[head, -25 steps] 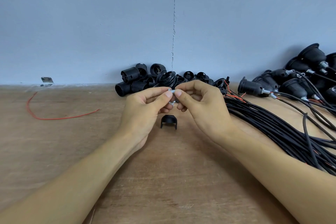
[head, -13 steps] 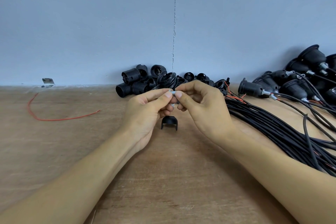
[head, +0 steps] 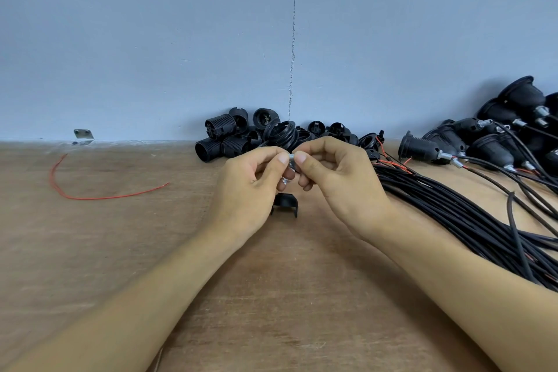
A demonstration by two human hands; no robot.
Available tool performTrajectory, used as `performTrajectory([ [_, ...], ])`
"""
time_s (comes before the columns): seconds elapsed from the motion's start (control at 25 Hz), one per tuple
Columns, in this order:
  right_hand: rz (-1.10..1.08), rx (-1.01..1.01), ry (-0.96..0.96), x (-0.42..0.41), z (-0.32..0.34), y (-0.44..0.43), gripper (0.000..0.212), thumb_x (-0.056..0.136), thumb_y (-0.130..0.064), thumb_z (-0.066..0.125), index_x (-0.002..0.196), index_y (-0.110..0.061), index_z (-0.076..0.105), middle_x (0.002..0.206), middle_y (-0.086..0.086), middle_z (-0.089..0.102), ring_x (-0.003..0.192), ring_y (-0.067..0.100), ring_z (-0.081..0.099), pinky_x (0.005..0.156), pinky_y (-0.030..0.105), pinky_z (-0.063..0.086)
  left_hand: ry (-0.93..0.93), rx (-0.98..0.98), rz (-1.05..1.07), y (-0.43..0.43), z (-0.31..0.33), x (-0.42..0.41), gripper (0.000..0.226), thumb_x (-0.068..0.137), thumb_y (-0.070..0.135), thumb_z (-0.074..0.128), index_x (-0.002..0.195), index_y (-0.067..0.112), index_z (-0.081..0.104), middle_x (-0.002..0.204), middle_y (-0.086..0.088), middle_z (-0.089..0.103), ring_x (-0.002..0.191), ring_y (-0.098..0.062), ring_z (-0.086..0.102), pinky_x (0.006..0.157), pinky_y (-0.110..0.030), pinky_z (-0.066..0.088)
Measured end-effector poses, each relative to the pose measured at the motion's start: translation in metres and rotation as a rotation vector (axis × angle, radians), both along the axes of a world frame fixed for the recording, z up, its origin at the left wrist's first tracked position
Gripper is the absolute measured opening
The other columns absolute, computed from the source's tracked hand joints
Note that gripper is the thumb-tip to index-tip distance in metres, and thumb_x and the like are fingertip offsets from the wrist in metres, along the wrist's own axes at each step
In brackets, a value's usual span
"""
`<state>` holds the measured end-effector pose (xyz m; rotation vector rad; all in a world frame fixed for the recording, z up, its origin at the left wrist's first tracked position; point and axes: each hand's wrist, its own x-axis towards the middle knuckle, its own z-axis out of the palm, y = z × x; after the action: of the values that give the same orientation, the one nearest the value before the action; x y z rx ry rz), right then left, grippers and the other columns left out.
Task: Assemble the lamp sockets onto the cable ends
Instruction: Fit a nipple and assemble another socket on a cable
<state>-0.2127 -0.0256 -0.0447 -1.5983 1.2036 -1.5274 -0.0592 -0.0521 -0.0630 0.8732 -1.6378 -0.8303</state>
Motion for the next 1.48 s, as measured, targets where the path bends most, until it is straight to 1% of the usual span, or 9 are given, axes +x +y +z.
performTrajectory([
  [0.24, -0.006, 0.030, 0.022, -0.0028, -0.0020, -0.0017, 0.010, 0.097, -0.017, 0.064, 0.094, -0.009, 0.068, 0.075, 0.021, 0.069, 0.059, 0.016, 0.060, 0.061, 0.031, 0.053, 0.101, 0.033, -0.034, 0.0012, 0.0041, 0.0003, 0.027, 0.098, 0.012, 0.066, 0.087, 0.032, 0.079, 0.081, 0.005, 0.077, 0.065, -0.002, 0.064, 0.061, -0.013, 0.050],
  [0.56, 0.150, 0.298, -0.358, 0.0022, 0.0029, -0.0034, 0.025, 0.099, -0.021, 0.061, 0.078, -0.007, 0.063, 0.063, 0.000, 0.058, 0.050, 0.011, 0.051, 0.050, 0.023, 0.046, 0.035, -0.167, 0.079, 0.0070, 0.0052, -0.0034, 0.036, 0.090, 0.007, 0.075, 0.095, 0.043, 0.072, 0.088, 0.022, 0.076, 0.081, 0.002, 0.072, 0.073, -0.009, 0.053],
  [0.68, 0.115, 0.315, -0.242, -0.0002, 0.0035, -0.0023, 0.030, 0.098, -0.030, 0.061, 0.082, -0.005, 0.064, 0.060, 0.000, 0.055, 0.045, 0.012, 0.047, 0.047, 0.024, 0.042, -0.014, -0.224, 0.114, 0.0083, 0.0036, -0.0023, 0.038, 0.090, 0.008, 0.075, 0.096, 0.045, 0.072, 0.089, 0.024, 0.075, 0.082, 0.001, 0.071, 0.073, -0.014, 0.054],
  [0.8, 0.077, 0.290, -0.088, -0.0027, 0.0024, -0.0023, 0.036, 0.100, -0.036, 0.058, 0.081, -0.007, 0.062, 0.057, -0.001, 0.048, 0.043, 0.012, 0.039, 0.046, 0.025, 0.034, -0.039, -0.239, 0.119, 0.0066, 0.0015, -0.0011, 0.027, 0.090, 0.009, 0.076, 0.100, 0.034, 0.077, 0.090, 0.019, 0.076, 0.082, 0.000, 0.072, 0.073, -0.018, 0.057],
  [1.0, -0.005, 0.230, 0.095, 0.0012, 0.0005, -0.0029, 0.047, 0.102, -0.046, 0.045, 0.064, -0.020, 0.040, 0.051, -0.006, 0.030, 0.046, 0.014, 0.024, 0.052, 0.032, 0.023, -0.016, -0.180, 0.094, 0.0046, 0.0023, -0.0014, 0.023, 0.092, 0.011, 0.074, 0.106, 0.028, 0.079, 0.091, 0.016, 0.078, 0.084, 0.000, 0.073, 0.076, -0.017, 0.057],
  [1.12, -0.017, 0.208, 0.118, 0.0013, 0.0018, -0.0017, 0.050, 0.103, -0.047, 0.043, 0.062, -0.019, 0.038, 0.050, -0.006, 0.029, 0.045, 0.014, 0.025, 0.051, 0.030, 0.024, 0.005, -0.149, 0.054, 0.0043, 0.0033, -0.0010, 0.027, 0.092, 0.011, 0.074, 0.102, 0.036, 0.076, 0.091, 0.015, 0.078, 0.085, -0.004, 0.074, 0.078, -0.022, 0.058],
  [1.28, 0.098, 0.399, -0.090, -0.0007, 0.0067, 0.0005, 0.054, 0.103, -0.050, 0.042, 0.059, -0.020, 0.030, 0.052, -0.002, 0.019, 0.041, 0.015, 0.019, 0.047, 0.025, 0.017, -0.054, -0.213, 0.075, 0.0064, 0.0005, -0.0009, 0.025, 0.090, 0.014, 0.076, 0.109, 0.031, 0.078, 0.096, 0.019, 0.077, 0.091, -0.003, 0.073, 0.082, -0.019, 0.056],
  [1.4, 0.080, 0.424, -0.052, -0.0016, 0.0059, -0.0010, 0.065, 0.099, -0.064, 0.036, 0.059, -0.014, 0.045, 0.048, 0.001, 0.032, 0.037, 0.015, 0.028, 0.044, 0.023, 0.023, -0.029, -0.192, 0.085, 0.0069, 0.0000, -0.0024, 0.026, 0.090, 0.013, 0.076, 0.105, 0.034, 0.077, 0.093, 0.020, 0.076, 0.089, -0.001, 0.072, 0.080, -0.016, 0.055],
  [1.48, 0.052, 0.400, -0.080, -0.0038, 0.0039, -0.0028, 0.063, 0.098, -0.065, 0.038, 0.074, -0.011, 0.060, 0.054, 0.005, 0.051, 0.037, 0.016, 0.037, 0.042, 0.023, 0.030, 0.016, -0.155, 0.089, 0.0055, 0.0001, -0.0021, 0.029, 0.090, 0.009, 0.075, 0.102, 0.035, 0.076, 0.091, 0.019, 0.077, 0.086, -0.002, 0.073, 0.077, -0.015, 0.055],
])
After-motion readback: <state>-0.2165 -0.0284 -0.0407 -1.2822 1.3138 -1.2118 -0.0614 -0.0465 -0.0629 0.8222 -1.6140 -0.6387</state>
